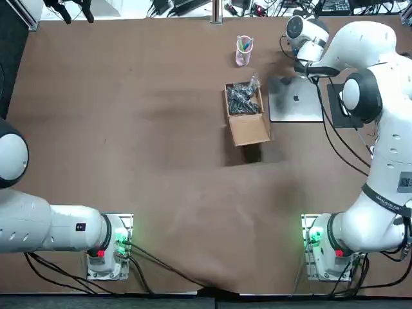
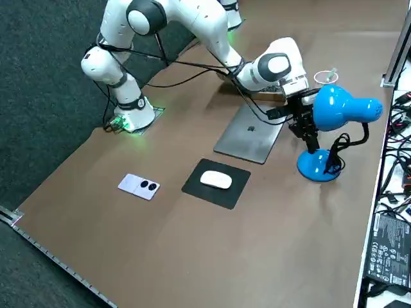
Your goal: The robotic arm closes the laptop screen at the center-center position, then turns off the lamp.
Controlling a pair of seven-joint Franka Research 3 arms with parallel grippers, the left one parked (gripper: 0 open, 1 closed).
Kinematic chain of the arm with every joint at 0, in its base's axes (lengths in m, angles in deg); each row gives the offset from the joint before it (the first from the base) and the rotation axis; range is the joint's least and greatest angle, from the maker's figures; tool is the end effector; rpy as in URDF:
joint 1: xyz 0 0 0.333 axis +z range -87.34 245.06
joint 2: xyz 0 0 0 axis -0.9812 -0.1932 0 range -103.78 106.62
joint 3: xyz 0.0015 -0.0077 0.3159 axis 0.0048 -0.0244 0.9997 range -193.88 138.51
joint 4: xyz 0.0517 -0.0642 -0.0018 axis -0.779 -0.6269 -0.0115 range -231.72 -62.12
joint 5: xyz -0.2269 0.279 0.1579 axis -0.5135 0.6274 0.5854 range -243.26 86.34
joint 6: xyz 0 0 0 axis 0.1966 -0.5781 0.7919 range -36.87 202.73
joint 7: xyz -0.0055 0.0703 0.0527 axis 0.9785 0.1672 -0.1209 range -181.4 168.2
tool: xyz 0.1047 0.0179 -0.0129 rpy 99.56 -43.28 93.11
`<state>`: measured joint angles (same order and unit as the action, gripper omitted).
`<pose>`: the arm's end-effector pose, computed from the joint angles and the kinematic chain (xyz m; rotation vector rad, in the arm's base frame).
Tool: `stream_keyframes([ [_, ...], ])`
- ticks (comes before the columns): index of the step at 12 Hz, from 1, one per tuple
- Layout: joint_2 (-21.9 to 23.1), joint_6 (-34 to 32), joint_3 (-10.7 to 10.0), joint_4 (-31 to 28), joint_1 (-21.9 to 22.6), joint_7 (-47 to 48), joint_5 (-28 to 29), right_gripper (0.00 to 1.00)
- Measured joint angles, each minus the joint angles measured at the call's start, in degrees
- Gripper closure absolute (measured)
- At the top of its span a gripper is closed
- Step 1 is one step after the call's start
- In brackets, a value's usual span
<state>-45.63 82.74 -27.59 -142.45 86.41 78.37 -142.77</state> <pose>0.7155 0.1052 0.1872 2.5722 -0.5962 0.8604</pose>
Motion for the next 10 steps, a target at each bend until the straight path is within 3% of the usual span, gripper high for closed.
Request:
stream_keyframes([
  [10,-0.17,0.05,-0.08,0.41,0.01,0.0,-0.09,0.98],
])
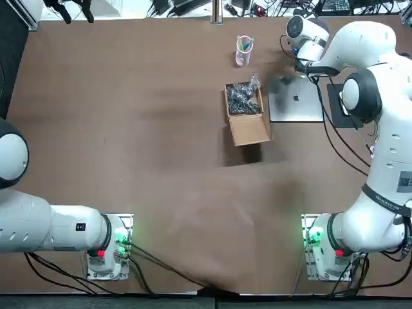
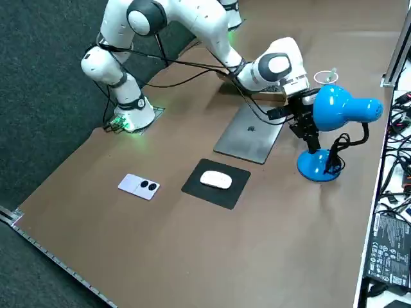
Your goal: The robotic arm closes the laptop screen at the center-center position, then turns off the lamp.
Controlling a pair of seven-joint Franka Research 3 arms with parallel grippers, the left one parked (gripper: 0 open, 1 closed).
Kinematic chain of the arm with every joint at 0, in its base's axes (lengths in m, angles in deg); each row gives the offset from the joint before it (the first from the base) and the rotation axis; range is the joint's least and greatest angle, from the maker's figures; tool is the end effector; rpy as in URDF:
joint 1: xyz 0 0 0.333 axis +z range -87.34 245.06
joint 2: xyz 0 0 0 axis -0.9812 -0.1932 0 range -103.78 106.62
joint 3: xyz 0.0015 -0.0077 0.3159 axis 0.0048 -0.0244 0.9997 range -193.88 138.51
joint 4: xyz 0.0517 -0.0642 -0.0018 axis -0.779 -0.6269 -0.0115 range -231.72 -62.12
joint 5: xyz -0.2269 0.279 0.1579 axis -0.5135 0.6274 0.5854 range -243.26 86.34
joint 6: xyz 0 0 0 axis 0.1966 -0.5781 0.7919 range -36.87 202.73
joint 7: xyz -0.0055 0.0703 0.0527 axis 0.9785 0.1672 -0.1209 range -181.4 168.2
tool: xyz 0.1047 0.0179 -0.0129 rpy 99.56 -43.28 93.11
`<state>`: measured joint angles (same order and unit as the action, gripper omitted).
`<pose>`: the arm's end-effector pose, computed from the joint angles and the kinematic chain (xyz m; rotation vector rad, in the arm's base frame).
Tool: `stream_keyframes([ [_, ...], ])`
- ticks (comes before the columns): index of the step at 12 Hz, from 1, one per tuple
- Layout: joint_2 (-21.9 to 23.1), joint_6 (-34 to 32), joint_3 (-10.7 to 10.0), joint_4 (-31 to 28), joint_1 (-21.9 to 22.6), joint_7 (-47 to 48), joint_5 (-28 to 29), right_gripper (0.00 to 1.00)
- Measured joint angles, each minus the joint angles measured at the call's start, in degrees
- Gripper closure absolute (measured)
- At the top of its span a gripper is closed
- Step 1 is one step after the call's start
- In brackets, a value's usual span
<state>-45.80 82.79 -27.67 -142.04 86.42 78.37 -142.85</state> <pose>0.7173 0.1048 0.1882 2.5705 -0.5962 0.8670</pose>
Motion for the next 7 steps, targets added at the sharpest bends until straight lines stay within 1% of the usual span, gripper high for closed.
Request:
stream_keyframes([
  [7,-0.5,0.41,-0.03,0.83,0.0,0.0,-0.01,0.98],
])
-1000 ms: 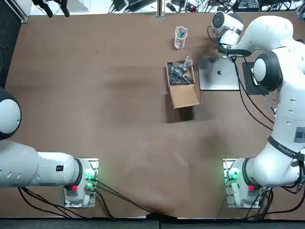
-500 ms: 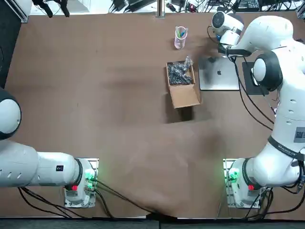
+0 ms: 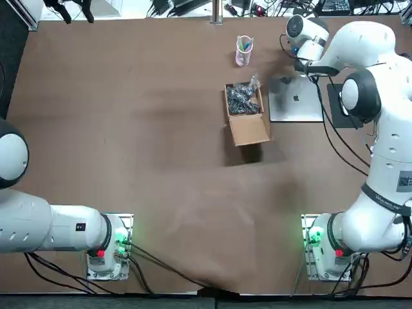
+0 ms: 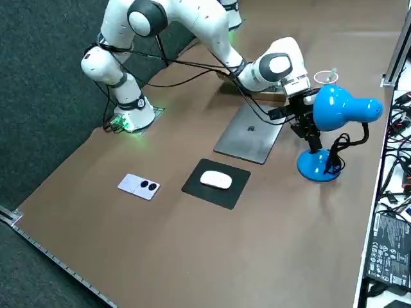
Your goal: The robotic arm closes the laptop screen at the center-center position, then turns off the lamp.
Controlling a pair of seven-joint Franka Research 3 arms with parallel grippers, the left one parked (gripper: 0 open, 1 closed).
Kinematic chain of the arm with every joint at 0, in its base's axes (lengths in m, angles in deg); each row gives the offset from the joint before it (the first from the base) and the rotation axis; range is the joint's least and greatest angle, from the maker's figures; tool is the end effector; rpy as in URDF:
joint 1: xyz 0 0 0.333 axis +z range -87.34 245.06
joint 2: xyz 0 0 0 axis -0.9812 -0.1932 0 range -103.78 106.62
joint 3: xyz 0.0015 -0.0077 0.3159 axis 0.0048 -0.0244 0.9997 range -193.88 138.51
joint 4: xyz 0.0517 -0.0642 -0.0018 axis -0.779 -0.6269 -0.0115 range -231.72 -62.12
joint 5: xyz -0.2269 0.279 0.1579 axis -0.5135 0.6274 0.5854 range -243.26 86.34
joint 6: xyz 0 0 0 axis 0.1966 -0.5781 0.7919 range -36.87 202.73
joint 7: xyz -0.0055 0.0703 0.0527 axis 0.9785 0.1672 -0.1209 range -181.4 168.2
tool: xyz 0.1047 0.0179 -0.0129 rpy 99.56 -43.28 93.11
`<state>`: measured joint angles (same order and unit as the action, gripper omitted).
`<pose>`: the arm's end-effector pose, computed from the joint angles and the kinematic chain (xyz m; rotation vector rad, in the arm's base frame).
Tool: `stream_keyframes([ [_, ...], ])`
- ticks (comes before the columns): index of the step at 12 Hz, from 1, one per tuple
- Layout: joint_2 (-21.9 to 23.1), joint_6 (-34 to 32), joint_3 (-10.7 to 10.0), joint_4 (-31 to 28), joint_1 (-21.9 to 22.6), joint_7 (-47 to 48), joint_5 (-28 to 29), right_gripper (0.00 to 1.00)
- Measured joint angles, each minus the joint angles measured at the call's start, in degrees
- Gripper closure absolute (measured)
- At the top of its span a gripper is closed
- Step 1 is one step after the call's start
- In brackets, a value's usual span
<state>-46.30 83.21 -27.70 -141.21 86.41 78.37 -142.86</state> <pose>0.7205 0.1057 0.1886 2.5750 -0.5962 0.8792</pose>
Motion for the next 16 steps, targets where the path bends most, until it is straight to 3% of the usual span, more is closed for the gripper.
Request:
stream_keyframes([
  [16,-0.46,0.78,-0.77,0.69,-0.02,0.0,-0.23,0.98],
])
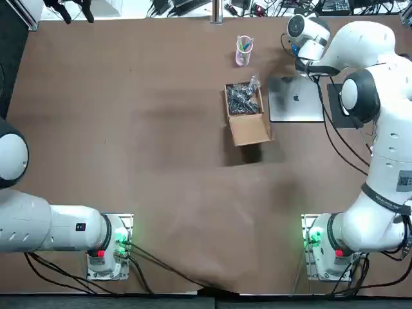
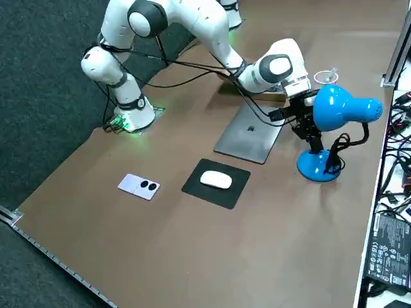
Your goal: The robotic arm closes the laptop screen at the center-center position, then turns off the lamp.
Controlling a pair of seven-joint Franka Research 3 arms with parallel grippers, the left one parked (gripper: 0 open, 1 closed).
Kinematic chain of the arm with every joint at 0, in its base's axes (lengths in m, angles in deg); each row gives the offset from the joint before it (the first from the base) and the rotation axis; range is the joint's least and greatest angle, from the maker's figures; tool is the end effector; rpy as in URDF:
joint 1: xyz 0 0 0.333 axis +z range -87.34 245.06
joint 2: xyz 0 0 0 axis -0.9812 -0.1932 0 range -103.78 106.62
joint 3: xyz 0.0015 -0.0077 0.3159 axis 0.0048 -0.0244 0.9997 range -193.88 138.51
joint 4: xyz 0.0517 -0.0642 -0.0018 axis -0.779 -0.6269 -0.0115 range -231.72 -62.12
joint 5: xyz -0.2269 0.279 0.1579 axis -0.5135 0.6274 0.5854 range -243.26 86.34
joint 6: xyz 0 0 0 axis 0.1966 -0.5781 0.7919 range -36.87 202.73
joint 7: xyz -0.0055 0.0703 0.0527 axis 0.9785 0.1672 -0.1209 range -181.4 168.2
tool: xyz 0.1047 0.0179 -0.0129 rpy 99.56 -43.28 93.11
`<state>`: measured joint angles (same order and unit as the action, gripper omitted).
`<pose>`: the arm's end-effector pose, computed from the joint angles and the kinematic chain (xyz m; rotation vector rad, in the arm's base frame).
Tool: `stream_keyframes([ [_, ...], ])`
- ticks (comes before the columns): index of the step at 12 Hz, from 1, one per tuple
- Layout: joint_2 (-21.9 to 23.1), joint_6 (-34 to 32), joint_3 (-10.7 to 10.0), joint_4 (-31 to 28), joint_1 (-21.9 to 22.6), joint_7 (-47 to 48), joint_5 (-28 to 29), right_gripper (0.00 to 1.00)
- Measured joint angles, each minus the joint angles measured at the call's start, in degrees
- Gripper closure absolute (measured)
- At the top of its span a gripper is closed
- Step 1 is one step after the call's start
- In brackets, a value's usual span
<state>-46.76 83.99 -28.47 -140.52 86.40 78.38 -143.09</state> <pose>0.7242 0.0998 0.1886 2.5704 -0.5943 0.8941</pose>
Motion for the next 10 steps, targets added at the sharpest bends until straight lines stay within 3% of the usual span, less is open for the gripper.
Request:
stream_keyframes([
  [10,1.15,-0.25,-0.05,1.94,0.19,-0.17,-0.81,0.98],
])
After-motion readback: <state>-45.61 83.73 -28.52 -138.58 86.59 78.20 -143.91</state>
